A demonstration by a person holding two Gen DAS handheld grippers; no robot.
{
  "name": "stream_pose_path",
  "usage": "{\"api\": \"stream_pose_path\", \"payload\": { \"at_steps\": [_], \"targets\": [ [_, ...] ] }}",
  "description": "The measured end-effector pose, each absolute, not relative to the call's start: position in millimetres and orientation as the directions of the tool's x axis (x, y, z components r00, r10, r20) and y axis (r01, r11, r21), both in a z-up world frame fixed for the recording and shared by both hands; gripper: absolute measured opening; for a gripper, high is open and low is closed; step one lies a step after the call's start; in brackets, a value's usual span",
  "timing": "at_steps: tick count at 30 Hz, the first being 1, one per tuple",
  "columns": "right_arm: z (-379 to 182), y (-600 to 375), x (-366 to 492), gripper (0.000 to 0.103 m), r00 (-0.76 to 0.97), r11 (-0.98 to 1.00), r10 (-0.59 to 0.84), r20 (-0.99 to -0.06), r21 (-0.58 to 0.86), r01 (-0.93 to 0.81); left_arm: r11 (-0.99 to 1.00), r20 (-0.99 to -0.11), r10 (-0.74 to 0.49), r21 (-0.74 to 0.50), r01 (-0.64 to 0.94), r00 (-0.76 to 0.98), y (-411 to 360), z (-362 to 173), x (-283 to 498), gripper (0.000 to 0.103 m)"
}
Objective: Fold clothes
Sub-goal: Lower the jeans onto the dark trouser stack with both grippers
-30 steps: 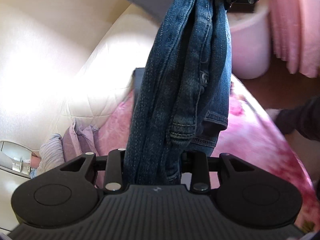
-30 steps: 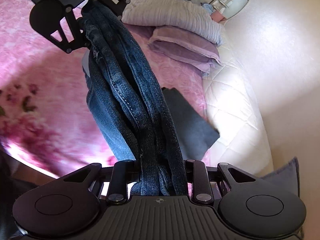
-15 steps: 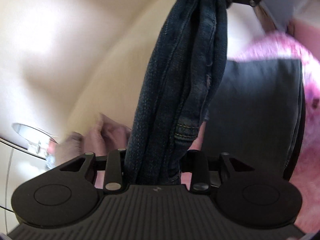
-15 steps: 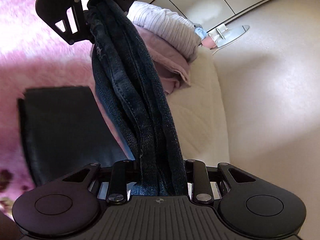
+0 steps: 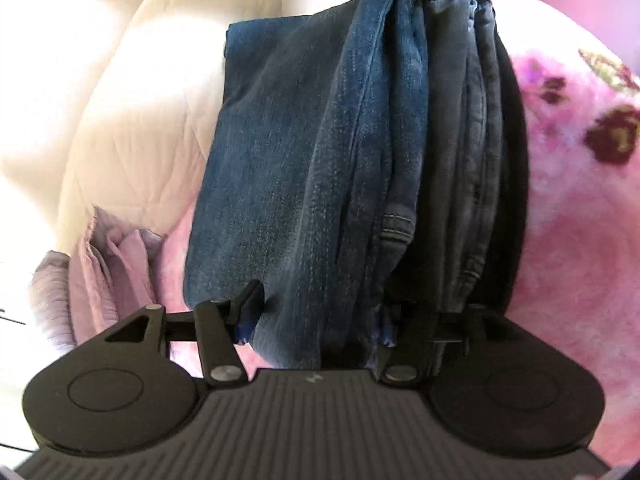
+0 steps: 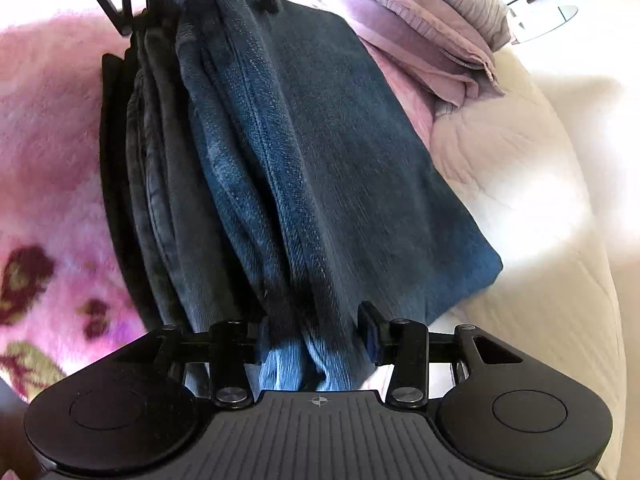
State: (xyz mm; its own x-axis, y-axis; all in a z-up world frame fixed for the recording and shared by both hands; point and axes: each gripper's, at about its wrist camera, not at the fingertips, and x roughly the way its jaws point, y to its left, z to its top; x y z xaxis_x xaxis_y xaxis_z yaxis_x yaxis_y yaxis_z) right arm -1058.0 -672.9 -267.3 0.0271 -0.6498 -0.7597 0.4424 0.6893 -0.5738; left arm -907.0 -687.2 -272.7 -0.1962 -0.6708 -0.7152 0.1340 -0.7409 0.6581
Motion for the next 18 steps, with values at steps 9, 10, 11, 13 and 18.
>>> {"api": "stream_pose_path", "payload": {
  "at_steps": [9, 10, 11, 13, 18],
  "targets": [
    [-271, -662, -1030, 0.027, -0.005, 0.695, -0.618, -0.786, -0.550, 0.463, -0.758, -0.730, -0.652, 0.633, 0.158, -0.204, -684, -277, -898, 0.041],
    [-272, -661, -1026, 0.027, -0.009, 0.696, -0.615, -0.789, -0.548, 0.465, -0.759, -0.732, -0.651, 0.634, 0.148, -0.200, -682, -282, -897, 0.041],
    [-273, -659, -1023, 0.027, -0.013, 0.696, -0.611, -0.791, -0.546, 0.467, -0.756, -0.730, -0.654, 0.639, 0.139, -0.198, -679, -284, -894, 0.041],
    [-274, -657, -1016, 0.027, -0.021, 0.697, -0.605, -0.796, -0.542, 0.470, -0.750, -0.725, -0.661, 0.650, 0.124, -0.194, -677, -285, -895, 0.042],
    [-250, -645, -1014, 0.033, 0.007, 0.693, -0.576, -0.817, -0.484, 0.535, -0.770, -0.745, -0.638, 0.622, 0.144, -0.195, -669, -259, -872, 0.047]
  ]
}}
